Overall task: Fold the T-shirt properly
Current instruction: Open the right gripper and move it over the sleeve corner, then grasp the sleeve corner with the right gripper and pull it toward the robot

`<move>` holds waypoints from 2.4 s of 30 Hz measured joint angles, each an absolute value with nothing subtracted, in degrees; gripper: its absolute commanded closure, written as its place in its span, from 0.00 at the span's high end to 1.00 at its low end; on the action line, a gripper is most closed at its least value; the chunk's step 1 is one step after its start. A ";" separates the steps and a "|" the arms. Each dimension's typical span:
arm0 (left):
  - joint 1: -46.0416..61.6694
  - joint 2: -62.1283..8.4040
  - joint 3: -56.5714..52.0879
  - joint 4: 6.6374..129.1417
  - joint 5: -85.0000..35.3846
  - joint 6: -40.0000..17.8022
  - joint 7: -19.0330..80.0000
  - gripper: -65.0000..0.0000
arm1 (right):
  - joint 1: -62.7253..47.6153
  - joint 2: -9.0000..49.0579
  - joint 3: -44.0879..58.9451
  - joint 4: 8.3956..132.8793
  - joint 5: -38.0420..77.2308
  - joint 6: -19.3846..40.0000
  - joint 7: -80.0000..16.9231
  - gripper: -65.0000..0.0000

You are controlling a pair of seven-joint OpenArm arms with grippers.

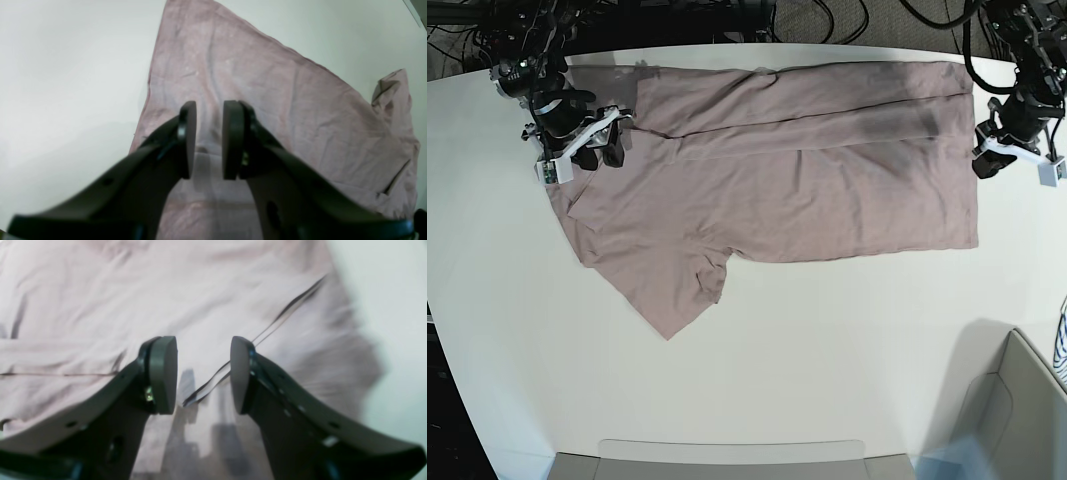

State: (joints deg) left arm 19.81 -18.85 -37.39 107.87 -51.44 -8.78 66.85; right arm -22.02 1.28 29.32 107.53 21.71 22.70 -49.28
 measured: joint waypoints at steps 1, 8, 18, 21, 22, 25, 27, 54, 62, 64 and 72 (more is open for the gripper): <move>19.81 -18.87 -37.36 107.87 -51.46 -8.78 66.87 0.21 | -21.93 1.23 29.32 106.30 21.76 22.68 -49.12 0.40; 19.86 -18.87 -37.36 107.87 -51.48 -8.78 66.85 0.21 | -22.11 -1.08 30.61 104.62 21.82 22.68 -48.93 0.40; 19.97 -18.90 -37.23 107.87 -51.46 -8.78 66.89 0.21 | -21.15 -2.26 34.83 102.26 21.98 22.52 -49.12 0.40; 19.97 -18.92 -36.25 107.87 -51.40 -8.75 66.87 0.21 | -19.03 -2.24 34.83 98.85 21.98 22.52 -49.06 0.40; 19.97 -18.90 -35.48 107.87 -51.46 -8.75 66.89 0.21 | -18.48 -2.11 34.83 98.02 21.98 22.50 -49.06 0.40; 19.81 -18.74 -34.37 107.87 -51.51 -8.78 67.26 0.21 | -17.87 -2.22 34.81 97.01 21.98 22.52 -48.95 0.40; 19.81 -18.76 -34.37 107.87 -51.44 -8.78 67.26 0.21 | -17.76 -2.24 34.65 97.01 21.93 22.52 -48.97 0.40; 19.84 -18.92 -33.54 107.87 -51.44 -8.75 67.09 0.21 | -24.71 -3.97 33.30 106.26 24.25 22.52 -49.58 0.00; 19.84 -18.85 -32.23 107.87 -51.48 -8.78 66.87 0.21 | -30.83 -3.99 33.21 108.75 29.89 22.50 -49.19 0.00; 19.81 -18.90 -32.23 107.87 -51.46 -8.78 66.85 0.21 | -31.94 -3.97 33.21 108.92 30.22 22.52 -49.08 0.00; 19.84 -18.90 -32.25 107.87 -51.46 -8.78 66.85 0.21 | -34.20 -3.95 33.47 109.10 30.63 22.50 -48.77 0.00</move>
State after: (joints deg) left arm 19.84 -18.90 -32.25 107.87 -51.46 -8.78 66.85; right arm -34.20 -3.95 33.47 109.10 30.63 22.50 -48.77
